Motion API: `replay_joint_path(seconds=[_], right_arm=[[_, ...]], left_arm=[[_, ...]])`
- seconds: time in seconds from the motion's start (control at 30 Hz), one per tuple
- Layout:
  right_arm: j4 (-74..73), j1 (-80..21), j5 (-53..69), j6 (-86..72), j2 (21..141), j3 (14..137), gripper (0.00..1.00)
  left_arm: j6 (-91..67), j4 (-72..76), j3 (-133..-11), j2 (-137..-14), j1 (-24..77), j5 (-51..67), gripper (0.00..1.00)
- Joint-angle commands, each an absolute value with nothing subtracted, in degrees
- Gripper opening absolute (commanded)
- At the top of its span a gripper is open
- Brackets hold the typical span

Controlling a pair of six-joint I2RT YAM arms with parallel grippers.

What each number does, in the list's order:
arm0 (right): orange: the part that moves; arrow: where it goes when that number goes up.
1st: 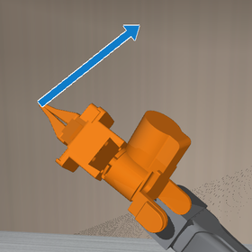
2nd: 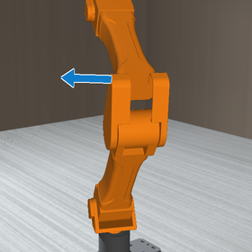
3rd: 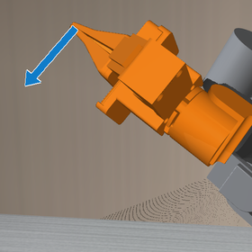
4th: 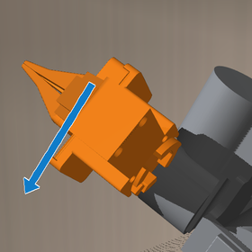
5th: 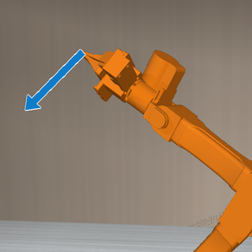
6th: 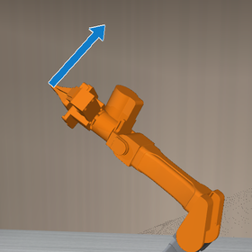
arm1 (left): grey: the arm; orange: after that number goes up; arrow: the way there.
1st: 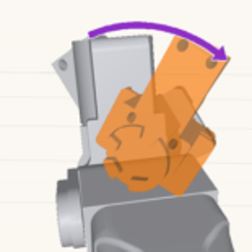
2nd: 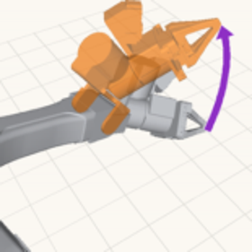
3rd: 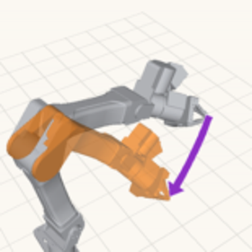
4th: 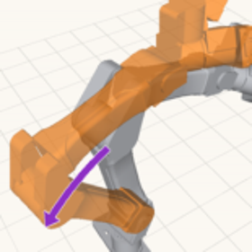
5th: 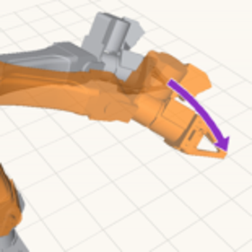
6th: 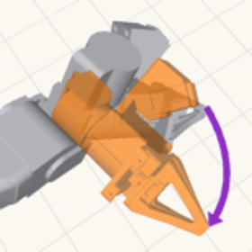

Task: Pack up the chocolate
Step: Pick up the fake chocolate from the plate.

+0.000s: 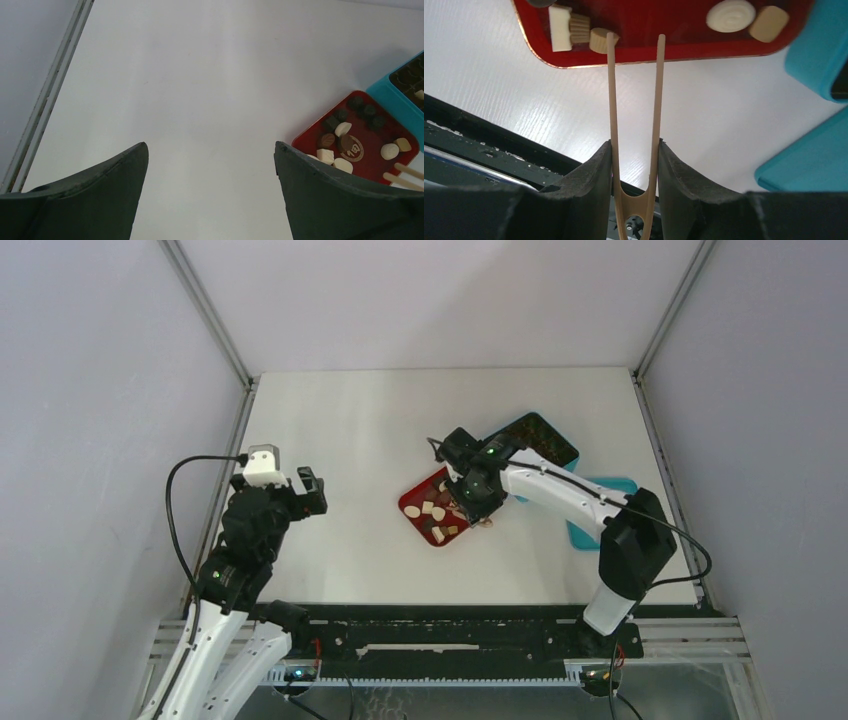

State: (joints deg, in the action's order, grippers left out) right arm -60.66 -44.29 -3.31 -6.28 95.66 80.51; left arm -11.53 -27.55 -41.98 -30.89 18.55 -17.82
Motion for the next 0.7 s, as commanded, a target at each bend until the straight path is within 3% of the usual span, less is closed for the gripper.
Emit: replay_joint_path(seconds=[0.0, 0.67], right_arm=[[-59.9, -46.7, -0.7, -6.0, 97.6, 80.6, 0.42], [-62.1, -49.0, -4.0, -5.8, 104.8, 81.3, 0.42]], left_arm=[[-11.3, -25.1, -41.3, -30.5, 18.2, -18.1, 1.00], [-11.4, -25.1, -41.2, -30.4, 18.0, -17.6, 1.00]])
